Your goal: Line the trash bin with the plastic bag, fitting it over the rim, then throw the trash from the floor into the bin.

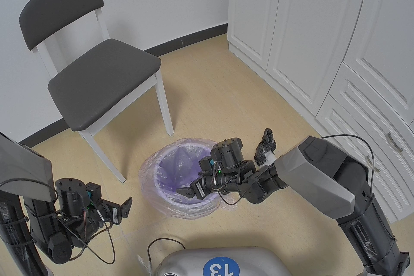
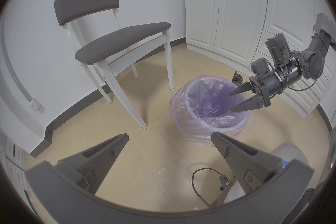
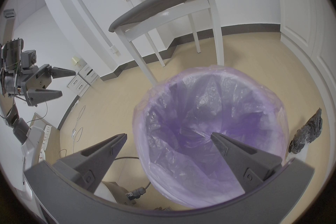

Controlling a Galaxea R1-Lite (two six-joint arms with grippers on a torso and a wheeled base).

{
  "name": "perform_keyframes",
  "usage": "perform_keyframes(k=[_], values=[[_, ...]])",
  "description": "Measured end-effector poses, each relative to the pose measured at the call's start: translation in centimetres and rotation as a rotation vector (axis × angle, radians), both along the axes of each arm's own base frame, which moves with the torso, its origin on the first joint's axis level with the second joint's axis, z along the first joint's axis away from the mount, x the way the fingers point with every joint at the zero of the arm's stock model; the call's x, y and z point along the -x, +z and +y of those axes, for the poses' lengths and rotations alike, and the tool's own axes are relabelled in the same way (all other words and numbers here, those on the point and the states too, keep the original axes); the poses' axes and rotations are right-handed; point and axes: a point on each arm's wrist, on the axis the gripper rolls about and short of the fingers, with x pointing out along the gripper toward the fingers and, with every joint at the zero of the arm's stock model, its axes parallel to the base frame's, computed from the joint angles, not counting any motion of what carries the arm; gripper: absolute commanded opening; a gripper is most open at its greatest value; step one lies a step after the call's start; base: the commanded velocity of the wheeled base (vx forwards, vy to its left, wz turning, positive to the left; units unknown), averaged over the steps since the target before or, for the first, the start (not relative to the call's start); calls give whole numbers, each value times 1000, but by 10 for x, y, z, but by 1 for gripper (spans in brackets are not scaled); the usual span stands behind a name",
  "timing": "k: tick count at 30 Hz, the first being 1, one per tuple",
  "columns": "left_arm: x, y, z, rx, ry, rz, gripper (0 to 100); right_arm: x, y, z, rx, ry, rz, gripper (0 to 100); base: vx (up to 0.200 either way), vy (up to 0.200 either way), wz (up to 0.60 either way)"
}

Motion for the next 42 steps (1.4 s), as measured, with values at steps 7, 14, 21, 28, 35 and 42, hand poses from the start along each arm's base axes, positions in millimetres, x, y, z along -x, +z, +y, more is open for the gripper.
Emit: perform_keyframes(k=[7, 14, 21, 28, 35, 42], values=[[0, 0, 1, -16, 32, -7, 100, 6, -8, 5, 17, 23, 6, 100, 0, 0, 0], [0, 0, -1, -22, 31, -4, 100, 15, -16, 9, 37, 50, 13, 100, 0, 0, 0], [0, -1, -2, -26, 31, -1, 100, 17, -23, 12, 51, 62, 18, 0, 0, 0, 0], [1, -2, -3, -28, 24, 0, 100, 18, -24, 12, 53, 63, 21, 0, 0, 0, 0], [1, -2, -4, -36, 36, 0, 100, 22, -27, 13, 62, 70, 31, 0, 0, 0, 0], [1, -2, -3, -46, 59, -4, 100, 35, -34, 15, 100, 118, 15, 0, 0, 0, 0]])
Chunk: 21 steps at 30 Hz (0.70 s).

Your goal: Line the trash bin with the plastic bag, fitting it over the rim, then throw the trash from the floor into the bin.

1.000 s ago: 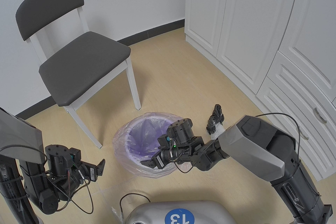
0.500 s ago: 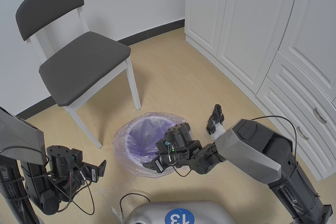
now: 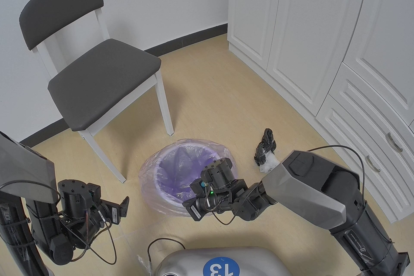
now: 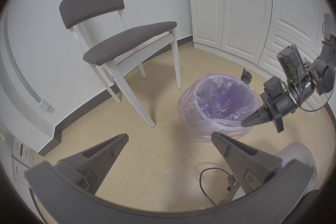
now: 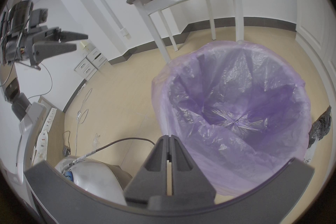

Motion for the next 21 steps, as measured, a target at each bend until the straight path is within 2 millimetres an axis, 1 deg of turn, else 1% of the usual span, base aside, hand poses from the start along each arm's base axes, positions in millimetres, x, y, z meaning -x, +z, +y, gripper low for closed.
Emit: perform_keyframes(k=[7, 15, 21], values=[[0, 0, 0, -2, 4, 0, 100, 21, 0, 4, 6, 52, -21, 0, 0, 0, 0], [0, -1, 0, -3, 5, 5, 100, 28, -1, 3, 60, 59, 17, 0, 0, 0, 0], [0, -2, 0, -6, 4, 8, 100, 27, -2, -1, 199, -9, 14, 0, 0, 0, 0]])
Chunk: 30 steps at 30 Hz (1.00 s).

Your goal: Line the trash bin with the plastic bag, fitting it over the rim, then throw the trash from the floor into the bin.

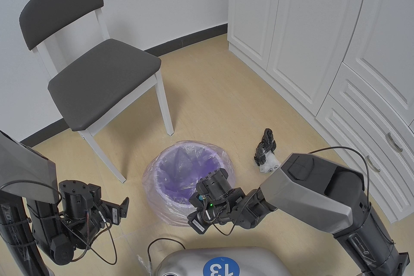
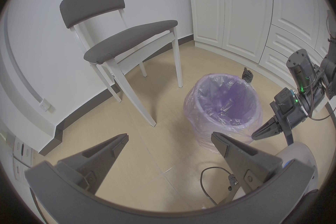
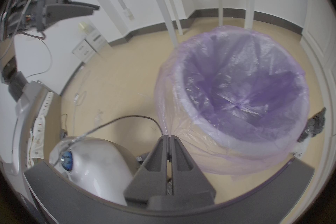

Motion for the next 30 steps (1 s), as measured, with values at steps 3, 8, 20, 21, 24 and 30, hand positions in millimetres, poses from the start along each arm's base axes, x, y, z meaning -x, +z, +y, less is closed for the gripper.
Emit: perform_keyframes(k=[3, 8, 20, 21, 24, 30], values=[[0, 0, 0, -1, 0, 1, 100, -3, 2, -1, 62, -34, -4, 0, 0, 0, 0], [0, 1, 0, -1, 0, -2, 100, -12, 7, -5, 78, -56, -21, 0, 0, 0, 0], [1, 3, -2, 2, -10, -14, 100, -34, 6, -35, 179, -52, -44, 0, 0, 0, 0], [1, 3, -2, 2, -11, -15, 100, -37, 7, -39, 185, -53, -47, 0, 0, 0, 0], [1, 4, -3, 1, -13, -16, 100, -48, 9, -50, 194, -70, -55, 0, 0, 0, 0], [2, 4, -4, -2, -14, -19, 100, -78, 17, -77, 177, -148, -80, 0, 0, 0, 0]])
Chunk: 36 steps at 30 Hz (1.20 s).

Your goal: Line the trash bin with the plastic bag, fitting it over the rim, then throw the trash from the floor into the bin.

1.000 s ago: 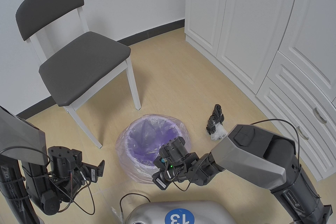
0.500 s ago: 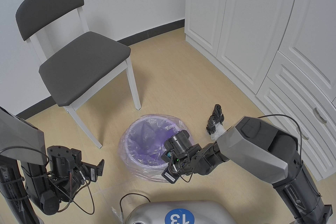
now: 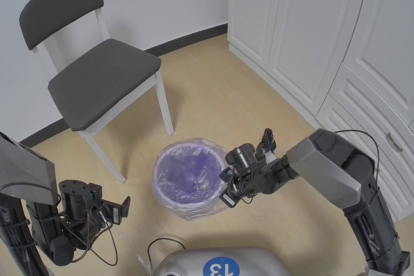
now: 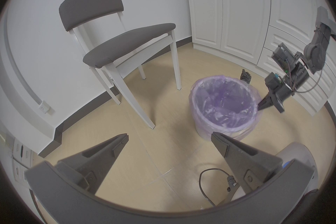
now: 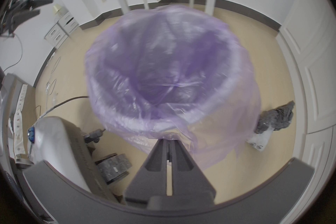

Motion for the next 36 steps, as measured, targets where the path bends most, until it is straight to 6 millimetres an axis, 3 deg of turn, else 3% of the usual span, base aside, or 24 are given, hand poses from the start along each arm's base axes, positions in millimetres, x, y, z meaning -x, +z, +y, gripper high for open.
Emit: perform_keyframes(k=[7, 11, 17, 18, 23, 32, 33, 36], values=[[1, 0, -2, -7, 5, -4, 100, -34, 9, -27, -37, -73, -35, 0, 0, 0, 0], [1, 1, -2, -7, 7, -7, 100, -38, 9, -34, -53, -69, 1, 0, 0, 0, 0], [1, 2, -2, -6, 8, -11, 100, -23, -1, -37, -53, -14, 98, 0, 0, 0, 0], [1, 2, -2, -6, 8, -11, 100, -11, -3, -33, -59, 37, 140, 0, 0, 0, 0], [1, 1, -3, -5, 6, -9, 100, 10, -4, -19, -62, 120, 168, 0, 0, 0, 0], [2, 1, -6, -8, 5, -11, 100, 10, 7, -25, -105, 155, 73, 0, 0, 0, 0], [2, 1, -6, -8, 7, -12, 100, 12, 8, -27, -97, 175, 60, 100, 0, 0, 0], [2, 1, -6, -8, 10, -12, 100, 18, 12, -31, -75, 238, 17, 100, 0, 0, 0]])
